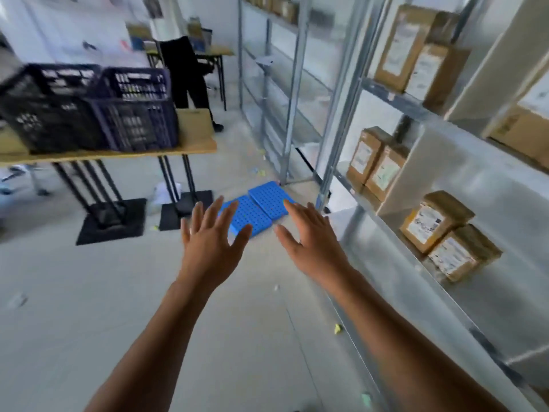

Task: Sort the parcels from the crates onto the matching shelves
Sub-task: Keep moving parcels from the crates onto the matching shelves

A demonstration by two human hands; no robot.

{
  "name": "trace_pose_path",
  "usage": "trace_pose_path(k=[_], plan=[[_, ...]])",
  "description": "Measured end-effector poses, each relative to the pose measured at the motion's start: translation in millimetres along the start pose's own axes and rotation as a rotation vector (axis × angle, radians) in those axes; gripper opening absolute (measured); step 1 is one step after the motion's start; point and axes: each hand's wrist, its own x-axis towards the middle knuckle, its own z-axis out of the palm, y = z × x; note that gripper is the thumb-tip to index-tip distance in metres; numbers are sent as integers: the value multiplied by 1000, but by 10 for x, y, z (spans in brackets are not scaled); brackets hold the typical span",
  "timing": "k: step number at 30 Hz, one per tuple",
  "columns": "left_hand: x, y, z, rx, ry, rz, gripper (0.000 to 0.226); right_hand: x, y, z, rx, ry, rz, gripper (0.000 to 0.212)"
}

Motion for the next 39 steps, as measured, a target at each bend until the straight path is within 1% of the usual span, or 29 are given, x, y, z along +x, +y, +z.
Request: trace_pose_path(k=[3, 5, 8, 11, 14, 19, 26, 30, 33, 36, 39], plan=[[214, -457, -425, 67, 100, -92, 61, 553, -454, 268, 23, -41, -155, 62], [357, -691, -645, 126, 133, -127, 62, 899, -726, 413, 54, -52, -242, 62], [619, -910, -829, 196, 153, -151, 63, 1386, -1010, 590, 94, -74, -329, 64], [932, -1068, -911, 226, 189, -194, 63, 1842, -1120, 703, 118, -91, -381, 64], [1263, -1181, -955, 261, 212, -239, 65, 2268, -1126, 743, 170, -158, -386, 65], [1862, -1251, -946, 295, 221, -262, 76, 2903, -1052, 750, 125, -198, -425, 68], [2531, -1477, -847, 303, 220, -270, 70, 3607, -997, 922, 60, -240, -409, 67], [2846, -1829, -811, 291, 214, -279, 66, 3952, -1073, 1204, 46, -276, -404, 71], [2999, -2184, -776, 275, 207, -286, 66, 4176, -1232, 1520, 45, -305, -409, 81], [3140, -2620, -805, 252, 212, -309, 68, 4419, -1500, 1877, 50, -322, -412, 86], [3362, -3104, -932, 228, 202, -332, 66, 4703, -1854, 2178, 62, -324, -406, 86]])
